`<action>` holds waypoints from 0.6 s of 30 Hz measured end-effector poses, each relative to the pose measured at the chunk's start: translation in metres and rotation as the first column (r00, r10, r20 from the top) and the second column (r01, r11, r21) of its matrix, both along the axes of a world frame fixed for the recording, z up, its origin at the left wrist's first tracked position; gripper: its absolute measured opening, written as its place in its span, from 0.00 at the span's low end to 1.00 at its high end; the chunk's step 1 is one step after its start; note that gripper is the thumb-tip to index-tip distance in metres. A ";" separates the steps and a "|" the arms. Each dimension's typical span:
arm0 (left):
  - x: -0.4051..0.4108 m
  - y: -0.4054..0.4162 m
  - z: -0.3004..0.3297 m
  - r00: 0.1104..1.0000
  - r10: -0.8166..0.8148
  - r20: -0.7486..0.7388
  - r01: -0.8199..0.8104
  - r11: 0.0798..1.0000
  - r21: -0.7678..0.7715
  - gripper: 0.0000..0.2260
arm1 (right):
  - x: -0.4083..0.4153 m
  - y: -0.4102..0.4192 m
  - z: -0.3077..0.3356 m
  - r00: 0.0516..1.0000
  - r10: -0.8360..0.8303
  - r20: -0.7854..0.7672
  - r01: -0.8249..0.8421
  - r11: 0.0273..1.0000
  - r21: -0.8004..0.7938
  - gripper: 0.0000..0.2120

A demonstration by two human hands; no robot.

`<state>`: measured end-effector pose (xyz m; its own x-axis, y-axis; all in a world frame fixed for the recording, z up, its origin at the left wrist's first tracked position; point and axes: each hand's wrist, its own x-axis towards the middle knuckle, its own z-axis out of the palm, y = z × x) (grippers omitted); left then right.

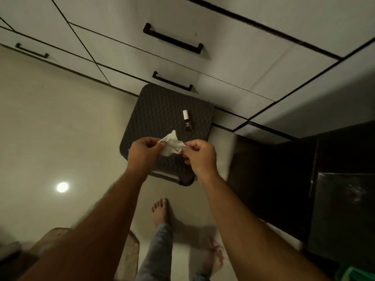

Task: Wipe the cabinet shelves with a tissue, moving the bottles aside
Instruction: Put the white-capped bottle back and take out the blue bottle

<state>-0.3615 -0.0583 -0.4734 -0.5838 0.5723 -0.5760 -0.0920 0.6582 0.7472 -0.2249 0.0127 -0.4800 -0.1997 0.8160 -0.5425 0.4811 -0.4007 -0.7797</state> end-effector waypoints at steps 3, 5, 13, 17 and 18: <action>-0.030 0.012 -0.029 0.994 -0.059 -0.095 0.055 0.997 -0.047 0.08 | -0.030 0.010 -0.033 0.995 0.050 0.091 -0.058 0.995 0.080 0.04; -0.045 0.020 -0.049 0.989 -0.075 -0.130 0.066 0.995 -0.074 0.09 | -0.048 0.014 -0.053 0.988 0.066 0.138 -0.084 0.988 0.126 0.03; -0.063 0.036 -0.088 0.883 -0.288 -0.371 0.225 0.953 -0.203 0.15 | -0.067 0.023 -0.095 0.920 0.101 0.380 -0.200 0.952 0.232 0.07; -0.061 0.042 -0.078 0.833 -0.249 -0.493 0.186 0.967 -0.173 0.17 | -0.058 0.027 -0.085 0.924 0.115 0.364 -0.219 0.940 0.261 0.12; -0.059 0.043 -0.075 0.831 -0.240 -0.502 0.188 0.970 -0.153 0.17 | -0.055 0.029 -0.081 0.927 0.110 0.358 -0.215 0.939 0.269 0.12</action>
<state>-0.4210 -0.0149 -0.5480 -0.6794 0.6764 -0.2843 0.4385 0.6850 0.5817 -0.2798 0.0415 -0.5614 -0.1940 0.9213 -0.3370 0.7714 -0.0690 -0.6326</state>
